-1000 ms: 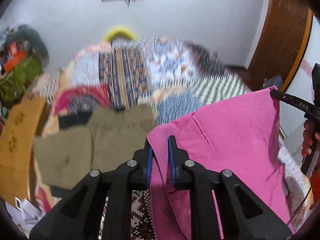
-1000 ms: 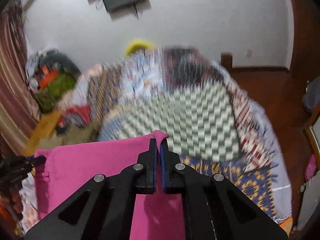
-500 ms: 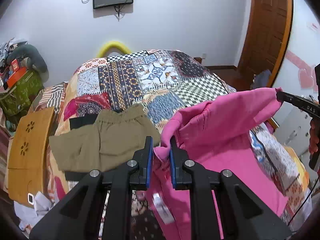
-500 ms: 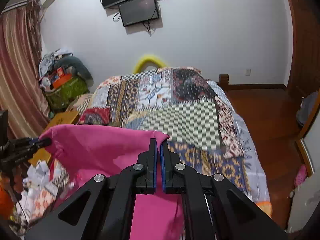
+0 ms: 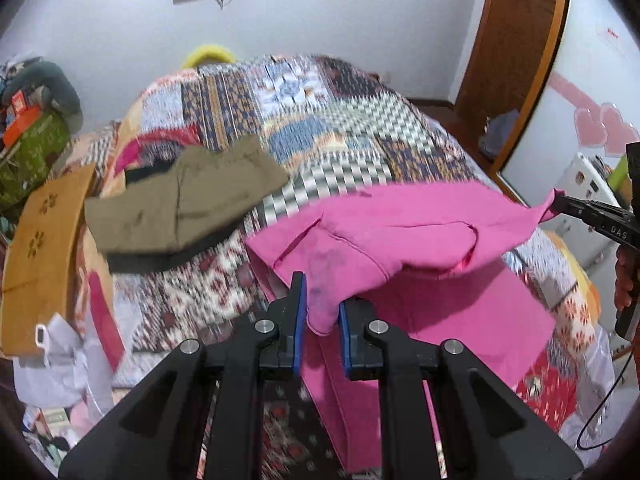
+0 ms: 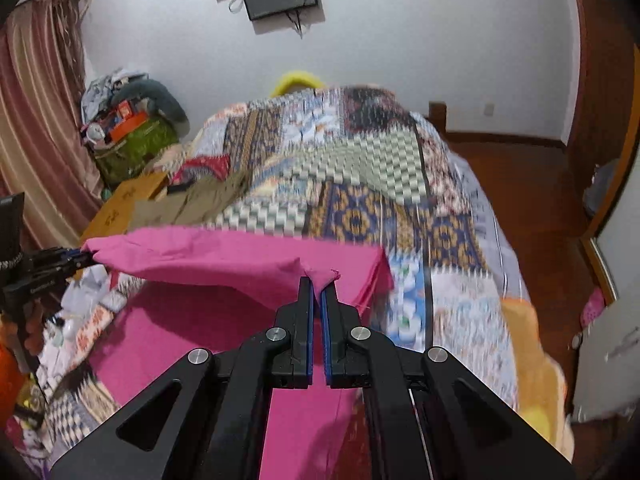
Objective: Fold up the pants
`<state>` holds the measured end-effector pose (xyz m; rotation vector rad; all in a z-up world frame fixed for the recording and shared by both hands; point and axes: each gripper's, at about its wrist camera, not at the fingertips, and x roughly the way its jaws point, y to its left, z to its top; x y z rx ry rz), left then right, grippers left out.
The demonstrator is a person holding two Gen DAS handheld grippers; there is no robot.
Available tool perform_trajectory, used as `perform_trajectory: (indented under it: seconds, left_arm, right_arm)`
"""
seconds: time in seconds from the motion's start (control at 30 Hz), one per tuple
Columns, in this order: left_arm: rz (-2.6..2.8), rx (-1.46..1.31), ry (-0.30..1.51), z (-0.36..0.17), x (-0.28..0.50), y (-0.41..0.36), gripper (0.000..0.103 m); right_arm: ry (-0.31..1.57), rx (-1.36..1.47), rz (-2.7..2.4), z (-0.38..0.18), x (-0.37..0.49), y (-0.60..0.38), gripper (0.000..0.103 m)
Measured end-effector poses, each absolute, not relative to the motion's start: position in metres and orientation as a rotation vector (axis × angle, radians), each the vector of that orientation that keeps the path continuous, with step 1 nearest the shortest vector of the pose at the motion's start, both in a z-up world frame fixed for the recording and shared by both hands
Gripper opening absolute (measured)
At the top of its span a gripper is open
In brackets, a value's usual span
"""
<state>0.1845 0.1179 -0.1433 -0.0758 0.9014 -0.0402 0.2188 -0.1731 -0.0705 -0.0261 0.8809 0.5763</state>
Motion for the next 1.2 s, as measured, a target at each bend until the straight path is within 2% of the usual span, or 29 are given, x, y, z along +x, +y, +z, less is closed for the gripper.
perform_trajectory:
  seconds: [0.23,0.4,0.47,0.53,0.6,0.7,0.83,0.97,1.03,1.2]
  left_arm:
    - [-0.056,-0.029,0.97,-0.173,0.16,0.102,0.015]
    - [-0.02,-0.035,1.019,-0.176,0.147,0.1,0.024]
    - [-0.009,-0.021,1.017,-0.172,0.142,0.099,0.031]
    - [0.0,-0.007,0.997,-0.164,0.137,0.097,0.047]
    - [0.007,-0.007,0.959,-0.152,0.131,0.097,0.054]
    - [0.017,-0.014,0.903,-0.135,0.127,0.097,0.059]
    - [-0.019,0.013,0.874,-0.125,0.132,0.082,0.07]
    - [-0.058,0.081,0.905,-0.137,0.142,0.059,0.074]
    - [-0.079,0.11,0.942,-0.15,0.147,0.048,0.075]
    - [-0.108,0.177,1.016,-0.177,0.151,0.028,0.077]
  right_arm:
    - [0.974,-0.032,0.545,-0.11,0.186,-0.183,0.004]
    - [1.03,-0.008,0.51,-0.13,0.171,-0.193,0.005]
    - [1.032,-0.018,0.496,-0.13,0.164,-0.196,0.005]
    - [1.029,-0.027,0.485,-0.126,0.161,-0.197,0.005]
    - [1.008,-0.03,0.478,-0.117,0.157,-0.2,0.007]
    - [0.955,-0.05,0.473,-0.101,0.151,-0.2,0.013]
    - [0.892,-0.089,0.507,-0.086,0.142,-0.188,0.035]
    - [0.869,-0.126,0.583,-0.081,0.135,-0.165,0.047]
    - [0.867,-0.144,0.62,-0.084,0.131,-0.152,0.052]
    - [0.921,-0.183,0.688,-0.104,0.128,-0.121,0.053]
